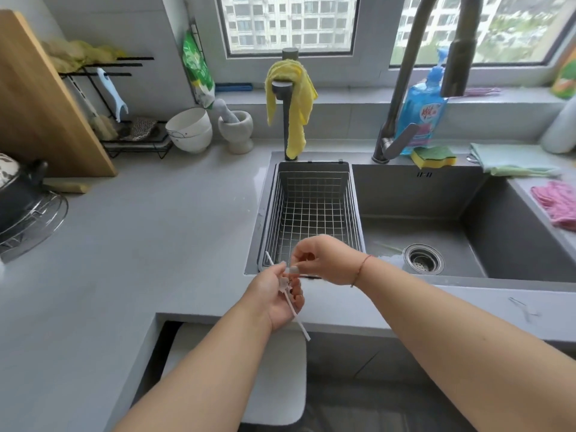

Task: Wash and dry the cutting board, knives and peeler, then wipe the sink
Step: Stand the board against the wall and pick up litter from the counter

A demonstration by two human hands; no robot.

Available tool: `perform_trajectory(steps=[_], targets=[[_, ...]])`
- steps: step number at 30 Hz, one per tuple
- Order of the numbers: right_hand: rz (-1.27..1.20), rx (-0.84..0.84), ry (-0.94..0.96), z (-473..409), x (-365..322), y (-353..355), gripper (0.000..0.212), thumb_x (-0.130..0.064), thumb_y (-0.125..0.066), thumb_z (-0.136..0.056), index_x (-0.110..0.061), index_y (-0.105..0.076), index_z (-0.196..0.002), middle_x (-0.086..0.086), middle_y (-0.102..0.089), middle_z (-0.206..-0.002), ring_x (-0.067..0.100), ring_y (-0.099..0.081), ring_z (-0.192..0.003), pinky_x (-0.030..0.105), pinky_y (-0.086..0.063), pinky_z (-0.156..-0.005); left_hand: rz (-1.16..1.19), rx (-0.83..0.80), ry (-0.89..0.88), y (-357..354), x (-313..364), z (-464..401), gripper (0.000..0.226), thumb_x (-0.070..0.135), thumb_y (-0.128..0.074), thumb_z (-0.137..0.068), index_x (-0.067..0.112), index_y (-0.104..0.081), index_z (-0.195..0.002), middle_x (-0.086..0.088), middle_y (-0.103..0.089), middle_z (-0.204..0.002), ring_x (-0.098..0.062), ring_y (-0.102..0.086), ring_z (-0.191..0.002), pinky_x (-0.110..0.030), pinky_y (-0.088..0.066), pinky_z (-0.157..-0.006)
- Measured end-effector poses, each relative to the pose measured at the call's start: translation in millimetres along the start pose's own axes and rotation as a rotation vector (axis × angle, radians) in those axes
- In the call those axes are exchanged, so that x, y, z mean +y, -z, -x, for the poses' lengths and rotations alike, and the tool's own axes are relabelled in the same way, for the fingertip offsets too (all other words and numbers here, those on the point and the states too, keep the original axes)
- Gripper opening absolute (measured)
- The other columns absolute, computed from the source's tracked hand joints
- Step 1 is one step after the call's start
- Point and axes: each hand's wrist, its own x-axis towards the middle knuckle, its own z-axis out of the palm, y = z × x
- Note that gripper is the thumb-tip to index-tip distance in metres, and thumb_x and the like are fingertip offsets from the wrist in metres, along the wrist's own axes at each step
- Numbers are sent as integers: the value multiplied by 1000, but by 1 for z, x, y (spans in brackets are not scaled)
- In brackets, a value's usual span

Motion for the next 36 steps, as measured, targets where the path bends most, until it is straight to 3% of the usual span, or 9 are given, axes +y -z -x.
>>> perform_trajectory(steps=[3,7,11,17,22,25,29,33,36], targets=[[82,70,-36,1,-3,2,9,-29,-73,-82,-22,-71,-87,-10,-54,-80,9,-53,-72,26,-52,-67,-30,-91,-34,-14,1,3,36,29,-42,-101,17,-64,-76,1,-44,-62,-9,-36,-51,-18,-33,-41],[49,135,-101,6,9,18,15,-26,-76,-80,-20,-77,-93,-14,-53,-70,2,-49,-64,15,-39,-59,-4,-150,-37,-26,-1,3,30,33,-46,-101,14,-68,-92,4,-43,-57,-6,-36,-46,-16,-34,-37],[-3,165,-111,20,20,31,15,-18,-72,-83,-13,-77,-96,-16,-57,-68,0,-54,-65,8,-40,-63,10,-204,19,-39,-4,0,35,33,-47,-99,8,-59,-78,3,-40,-55,-5,-36,-39,-15,-33,-36],[56,305,-419,62,66,52,13,-20,-66,-88,-15,-77,-93,-6,-68,-76,16,-63,-70,28,-54,-73,26,-263,77,-63,-17,-7,38,30,-42,-103,11,-46,-70,2,-36,-54,-6,-32,-36,-15,-28,-35],[291,55,-749,107,101,44,41,-32,-73,-81,-17,-61,-117,4,-62,-108,26,-61,-95,27,-47,-76,36,-252,157,-73,-33,-18,41,31,-38,-104,13,-44,-68,2,-35,-46,-8,-32,-32,-14,-29,-34],[180,43,-702,117,112,26,59,-33,-83,-68,-26,-52,-117,-3,-49,-100,19,-54,-84,26,-43,-70,22,-223,184,-75,-40,-24,42,30,-37,-104,13,-43,-66,2,-35,-44,-8,-32,-30,-13,-29,-34],[179,125,-610,111,116,14,44,-27,-82,-69,-28,-52,-101,-4,-52,-96,18,-54,-80,26,-44,-67,-12,-169,168,-77,-46,-27,39,28,-36,-105,13,-43,-69,1,-36,-43,-8,-33,-29,-12,-30,-34],[58,133,-568,107,116,11,57,-23,-83,-68,-30,-51,-114,-2,-57,-92,17,-56,-77,34,-53,-73,-33,-121,158,-79,-51,-31,35,25,-35,-105,13,-43,-72,1,-37,-43,-8,-35,-28,-12,-31,-33],[135,139,-472,105,112,3,35,-22,-73,-78,-29,-60,-110,-4,-55,-91,18,-55,-81,27,-47,-73,-65,-118,166,-79,-54,-32,34,22,-35,-104,13,-42,-72,0,-38,-42,-8,-34,-28,-12,-31,-33]])
